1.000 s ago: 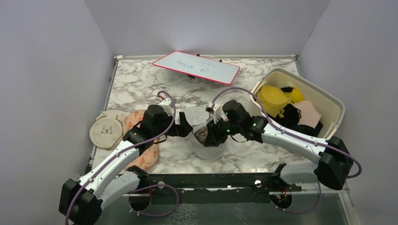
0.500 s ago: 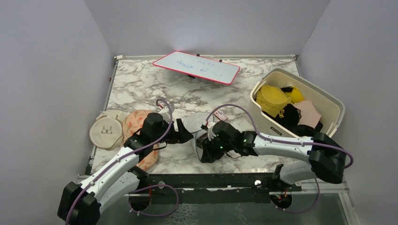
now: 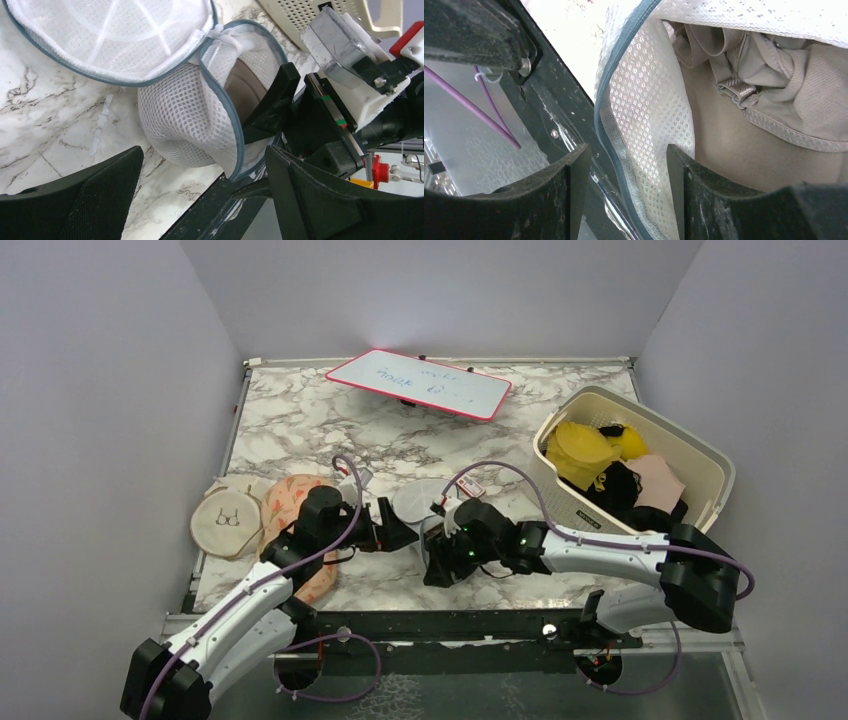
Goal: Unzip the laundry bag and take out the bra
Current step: Adjust the laundry bag at the center of the board.
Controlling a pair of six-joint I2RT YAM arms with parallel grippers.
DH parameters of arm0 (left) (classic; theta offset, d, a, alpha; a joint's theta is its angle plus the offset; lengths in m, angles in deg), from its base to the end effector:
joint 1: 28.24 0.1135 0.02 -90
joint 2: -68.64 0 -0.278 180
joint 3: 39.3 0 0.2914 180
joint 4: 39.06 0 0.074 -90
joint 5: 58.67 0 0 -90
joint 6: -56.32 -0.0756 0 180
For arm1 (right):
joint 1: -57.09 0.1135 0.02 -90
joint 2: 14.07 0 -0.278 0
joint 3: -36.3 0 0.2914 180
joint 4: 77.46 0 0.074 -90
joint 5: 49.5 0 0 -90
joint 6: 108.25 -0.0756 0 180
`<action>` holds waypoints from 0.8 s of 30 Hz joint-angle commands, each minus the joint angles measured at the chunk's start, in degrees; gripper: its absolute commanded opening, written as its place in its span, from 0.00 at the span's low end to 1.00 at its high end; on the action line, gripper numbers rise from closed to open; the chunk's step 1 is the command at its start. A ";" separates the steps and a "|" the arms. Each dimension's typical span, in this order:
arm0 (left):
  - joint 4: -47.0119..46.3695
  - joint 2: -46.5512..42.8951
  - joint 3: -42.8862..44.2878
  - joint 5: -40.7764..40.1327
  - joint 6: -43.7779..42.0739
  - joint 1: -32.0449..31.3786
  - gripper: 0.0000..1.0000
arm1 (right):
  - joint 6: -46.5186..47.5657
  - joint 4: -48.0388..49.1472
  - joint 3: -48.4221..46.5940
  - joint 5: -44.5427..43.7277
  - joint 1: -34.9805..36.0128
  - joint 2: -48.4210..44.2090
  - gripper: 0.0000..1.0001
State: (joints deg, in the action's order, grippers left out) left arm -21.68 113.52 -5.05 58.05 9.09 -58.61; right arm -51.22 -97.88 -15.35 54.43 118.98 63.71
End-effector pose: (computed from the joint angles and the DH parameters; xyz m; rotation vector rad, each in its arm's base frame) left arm 0.1850 -0.1478 0.1894 0.0755 2.2526 -1.2242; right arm 0.1367 0.2945 0.1499 -0.7796 2.5112 0.9877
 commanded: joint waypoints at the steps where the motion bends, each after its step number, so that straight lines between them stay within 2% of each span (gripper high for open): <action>1: -2.04 -1.63 1.57 0.19 0.48 -0.22 0.86 | -0.64 0.41 -1.67 -4.84 0.23 -4.24 0.57; 5: -2.73 0.89 2.27 0.11 0.35 -1.75 0.84 | 0.96 -2.66 -2.98 -8.55 0.25 -7.13 0.64; 9: -3.67 3.30 2.90 -2.51 -0.37 -4.83 0.76 | 1.59 -4.70 -3.79 -9.94 0.24 -8.52 0.65; 13: -5.80 5.91 3.07 -4.74 -0.44 -7.82 0.78 | 1.53 -6.21 -4.04 -11.46 0.25 -9.83 0.65; 15: -6.42 7.29 3.03 -6.44 -0.72 -9.86 0.79 | 1.34 -6.72 -3.99 -12.17 0.21 -10.68 0.64; 20: -6.51 9.53 2.71 -9.38 -0.74 -12.43 0.72 | 1.58 -6.74 -2.97 -11.75 0.25 -11.54 0.59; 24: -6.52 7.00 2.68 -10.50 -0.81 -12.89 0.77 | 0.55 -3.33 -0.06 -6.74 0.19 -10.14 0.54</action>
State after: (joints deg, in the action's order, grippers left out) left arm -26.22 122.81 -3.65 50.88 9.00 -70.99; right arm -50.33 -103.46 -17.93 44.58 118.98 53.09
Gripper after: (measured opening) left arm 0.745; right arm 0.559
